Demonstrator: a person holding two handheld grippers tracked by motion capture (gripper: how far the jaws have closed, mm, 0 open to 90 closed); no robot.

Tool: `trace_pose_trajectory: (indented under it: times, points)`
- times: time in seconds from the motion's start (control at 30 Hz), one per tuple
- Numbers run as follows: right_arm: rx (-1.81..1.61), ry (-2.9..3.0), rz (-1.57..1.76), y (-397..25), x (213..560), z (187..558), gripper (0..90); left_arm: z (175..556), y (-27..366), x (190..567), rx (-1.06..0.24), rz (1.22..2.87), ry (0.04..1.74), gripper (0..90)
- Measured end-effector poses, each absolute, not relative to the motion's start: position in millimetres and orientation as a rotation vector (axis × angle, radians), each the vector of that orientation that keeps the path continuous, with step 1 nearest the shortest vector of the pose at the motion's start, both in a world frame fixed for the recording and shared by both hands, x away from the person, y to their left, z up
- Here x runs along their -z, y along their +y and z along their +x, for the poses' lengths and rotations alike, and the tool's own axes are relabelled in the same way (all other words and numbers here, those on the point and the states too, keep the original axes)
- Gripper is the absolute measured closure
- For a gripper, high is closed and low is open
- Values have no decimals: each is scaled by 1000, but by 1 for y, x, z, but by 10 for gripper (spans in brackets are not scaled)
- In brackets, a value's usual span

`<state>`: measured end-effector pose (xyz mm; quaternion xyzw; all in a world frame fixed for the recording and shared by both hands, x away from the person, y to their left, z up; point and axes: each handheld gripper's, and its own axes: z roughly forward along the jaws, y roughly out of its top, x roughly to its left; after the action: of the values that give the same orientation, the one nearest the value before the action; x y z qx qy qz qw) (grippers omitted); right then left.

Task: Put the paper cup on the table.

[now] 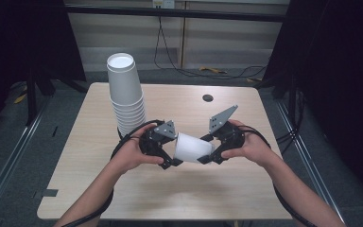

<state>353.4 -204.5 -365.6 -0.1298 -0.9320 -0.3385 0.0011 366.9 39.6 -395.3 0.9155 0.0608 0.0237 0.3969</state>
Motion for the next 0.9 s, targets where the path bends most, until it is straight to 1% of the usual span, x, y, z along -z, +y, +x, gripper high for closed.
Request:
trace_pose_trajectory:
  times: [0.07,0.17,0.7,0.9]
  points:
    - [1069,-2923,-406,-205,365,354,252,367,43,392,-75,2302,142,120]
    - [1072,-2929,-418,-207,365,355,253,367,46,389,-73,2280,146,160]
    - [1090,-2928,-440,-207,365,355,256,366,53,386,-58,2269,134,160]
    - [1076,-2929,-439,-205,365,355,255,366,48,382,-51,2240,119,159]
